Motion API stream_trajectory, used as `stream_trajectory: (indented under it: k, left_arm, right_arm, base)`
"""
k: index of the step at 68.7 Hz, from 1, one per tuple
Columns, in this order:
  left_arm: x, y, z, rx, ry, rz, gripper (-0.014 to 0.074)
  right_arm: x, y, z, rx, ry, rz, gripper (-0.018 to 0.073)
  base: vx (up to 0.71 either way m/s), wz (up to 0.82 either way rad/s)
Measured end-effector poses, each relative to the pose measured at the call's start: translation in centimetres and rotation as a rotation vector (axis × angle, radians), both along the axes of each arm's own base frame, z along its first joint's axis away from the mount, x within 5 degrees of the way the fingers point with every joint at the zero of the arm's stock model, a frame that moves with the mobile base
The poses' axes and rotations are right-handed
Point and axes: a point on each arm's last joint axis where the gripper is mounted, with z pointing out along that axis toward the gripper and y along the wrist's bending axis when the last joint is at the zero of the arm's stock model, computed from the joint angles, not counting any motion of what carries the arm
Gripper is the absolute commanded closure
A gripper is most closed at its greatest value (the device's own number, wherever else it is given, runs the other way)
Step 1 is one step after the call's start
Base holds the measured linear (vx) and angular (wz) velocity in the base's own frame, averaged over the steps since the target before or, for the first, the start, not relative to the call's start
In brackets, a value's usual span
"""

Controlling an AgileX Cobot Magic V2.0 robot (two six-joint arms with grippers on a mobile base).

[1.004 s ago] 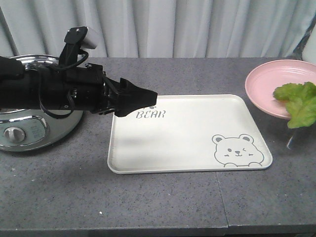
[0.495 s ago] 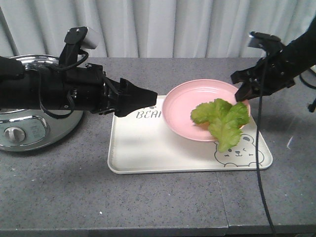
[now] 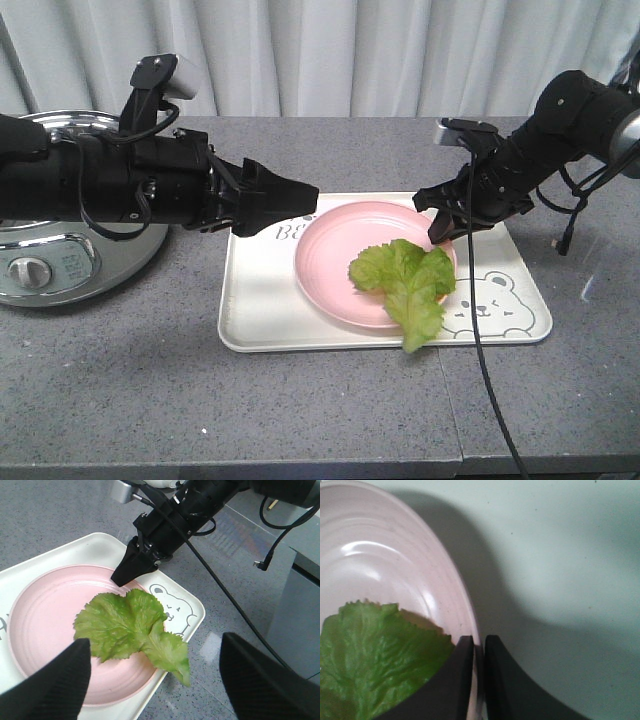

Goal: Transfer vegetables to tray and serve
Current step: 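Lift the pink plate and lower it onto the cream tray, then open the right gripper and raise it away from the plate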

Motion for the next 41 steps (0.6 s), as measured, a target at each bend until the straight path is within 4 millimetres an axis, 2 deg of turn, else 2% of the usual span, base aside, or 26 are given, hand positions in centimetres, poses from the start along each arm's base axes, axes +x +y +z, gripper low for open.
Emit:
stream_trajectory:
  k: [6,13,24,32,41]
  left_arm:
    - [0.0,0.0,0.0,0.000,0.000,0.000,0.0073]
    - [0.0,0.0,0.0,0.000,0.000,0.000,0.0073]
    - [0.0,0.0,0.0,0.000,0.000,0.000,0.0073]
    - [0.0,0.0,0.0,0.000,0.000,0.000,0.0073]
    - [0.0,0.0,0.0,0.000,0.000,0.000,0.0073]
  right_arm:
    - [0.0,0.0,0.0,-0.004,-0.001,0.001,0.0274]
    - [0.0,-0.1,0.0,-0.008,-0.003,0.001,0.0190]
    - [-0.3,-0.4,0.7,-0.044,-0.017,0.012,0.0178]
    - [-1.3,-0.6,3.3,-0.056,-0.044,0.001,0.0194]
    - [-3.2,-0.9,7.4,-0.062,-0.096,-0.030,0.0222]
  base:
    - [0.00,0.00]
    - [0.00,0.00]
    - [0.00,0.00]
    - [0.00,0.00]
    - [0.00,0.00]
